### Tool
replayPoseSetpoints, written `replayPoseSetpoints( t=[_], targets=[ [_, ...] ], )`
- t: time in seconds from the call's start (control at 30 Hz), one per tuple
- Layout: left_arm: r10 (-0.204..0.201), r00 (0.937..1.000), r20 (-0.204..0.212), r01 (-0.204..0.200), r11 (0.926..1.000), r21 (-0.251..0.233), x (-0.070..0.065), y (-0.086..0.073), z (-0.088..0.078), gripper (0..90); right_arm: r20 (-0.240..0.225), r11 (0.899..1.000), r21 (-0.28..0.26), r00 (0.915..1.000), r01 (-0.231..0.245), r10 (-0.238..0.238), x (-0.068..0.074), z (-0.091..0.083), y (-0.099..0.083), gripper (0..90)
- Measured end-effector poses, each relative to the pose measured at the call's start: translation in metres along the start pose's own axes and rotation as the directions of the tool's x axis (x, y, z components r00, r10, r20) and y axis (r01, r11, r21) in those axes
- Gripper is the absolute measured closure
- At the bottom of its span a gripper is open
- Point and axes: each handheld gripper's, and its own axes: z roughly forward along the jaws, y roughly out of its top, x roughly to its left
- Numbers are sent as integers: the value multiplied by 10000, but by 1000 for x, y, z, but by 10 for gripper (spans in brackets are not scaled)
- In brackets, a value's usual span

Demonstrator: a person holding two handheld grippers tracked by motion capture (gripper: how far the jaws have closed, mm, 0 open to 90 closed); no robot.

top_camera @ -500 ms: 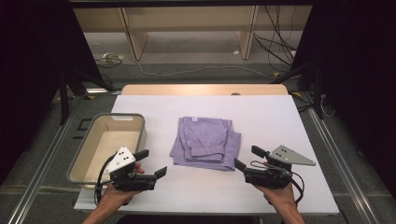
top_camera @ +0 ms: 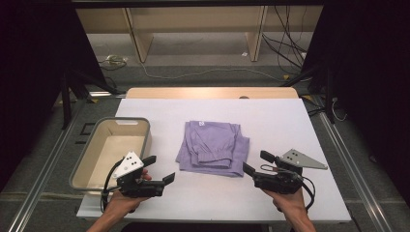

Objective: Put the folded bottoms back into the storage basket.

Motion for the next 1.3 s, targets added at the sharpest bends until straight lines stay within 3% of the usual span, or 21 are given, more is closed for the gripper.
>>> replayPoseSetpoints(
  t=[0.1,0.17,0.43,0.8,1.03,1.2,1.3],
  targets=[
    [-159,9999,56,159,9998,137,0,0,3,104,-186,9990,-69,9989,-433,432,-2,0,0,209],
    [-234,9997,65,233,9996,146,0,0,4,103,-125,9992,-64,9991,-396,396,-3,0,0,209],
    [-1216,9924,190,1203,9910,594,3,1,11,110,-271,9989,97,9985,-468,471,-7,7,4,209],
    [-1374,9905,59,1356,9830,1237,1,2,29,121,-123,9990,386,9997,-227,232,-14,19,9,212],
    [-1812,9834,58,1783,9725,1499,6,2,37,124,42,9981,609,9999,-119,117,-26,33,16,216],
    [-2276,9737,-73,2252,9577,1790,14,1,47,131,159,9963,846,9998,-113,100,-38,48,21,216],
    [-2321,9726,-154,2309,9556,1831,15,1,51,133,188,9954,938,9997,-185,168,-43,53,22,216]
  ],
)
